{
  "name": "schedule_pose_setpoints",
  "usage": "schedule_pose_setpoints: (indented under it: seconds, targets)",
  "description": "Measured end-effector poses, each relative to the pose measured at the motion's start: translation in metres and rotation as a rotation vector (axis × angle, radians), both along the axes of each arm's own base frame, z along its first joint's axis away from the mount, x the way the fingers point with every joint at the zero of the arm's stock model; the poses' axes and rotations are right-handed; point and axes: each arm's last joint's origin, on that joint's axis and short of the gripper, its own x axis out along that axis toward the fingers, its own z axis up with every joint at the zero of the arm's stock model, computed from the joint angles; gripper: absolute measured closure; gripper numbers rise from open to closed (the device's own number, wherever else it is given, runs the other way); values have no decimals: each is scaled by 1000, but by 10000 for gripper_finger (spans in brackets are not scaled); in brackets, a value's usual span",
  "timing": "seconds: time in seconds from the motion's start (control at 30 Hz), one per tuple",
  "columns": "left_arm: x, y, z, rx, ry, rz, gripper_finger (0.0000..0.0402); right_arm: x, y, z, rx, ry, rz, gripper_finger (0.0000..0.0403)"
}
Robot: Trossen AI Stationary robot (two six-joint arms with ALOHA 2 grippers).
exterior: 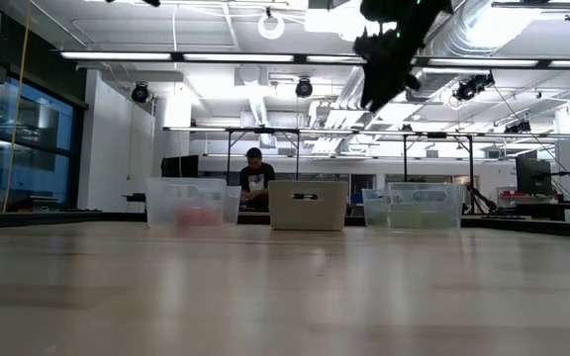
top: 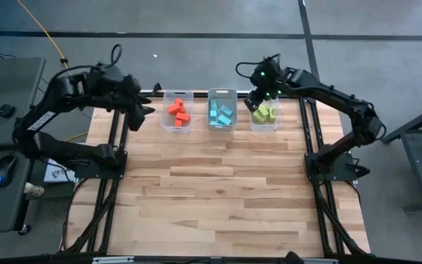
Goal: Sort & place blocks by color
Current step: Return to Home Position
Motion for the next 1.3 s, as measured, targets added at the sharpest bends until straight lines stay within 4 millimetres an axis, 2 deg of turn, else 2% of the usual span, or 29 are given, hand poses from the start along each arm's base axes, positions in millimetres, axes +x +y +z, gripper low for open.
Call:
schedule_pose_setpoints:
  seconds: [0.13, 0.23, 0.5, 0.73, 0.87, 1.07, 1.3]
  targets:
    - [-4, -14, -6, 38, -127, -38, 239, 2, 17, 18, -57, -99, 50, 252]
    - [-7, -22, -21, 49, -211, -61, 239, 6, 28, 29, -63, -194, 104, 252]
    - [-15, -36, -81, 51, -321, -110, 239, 23, 62, 48, -88, -368, 280, 252]
    - [-28, -47, -134, 13, -427, -119, 239, 39, 82, 63, -161, -530, 362, 252]
    - [-38, -53, -158, 16, -472, -149, 239, 43, 88, 71, -161, -602, 368, 252]
    - [-56, -61, -179, 75, -589, -208, 239, 46, 95, 77, -160, -658, 376, 252]
    - [-74, -65, -195, 114, -700, -219, 239, 46, 96, 77, 38, -733, 276, 252]
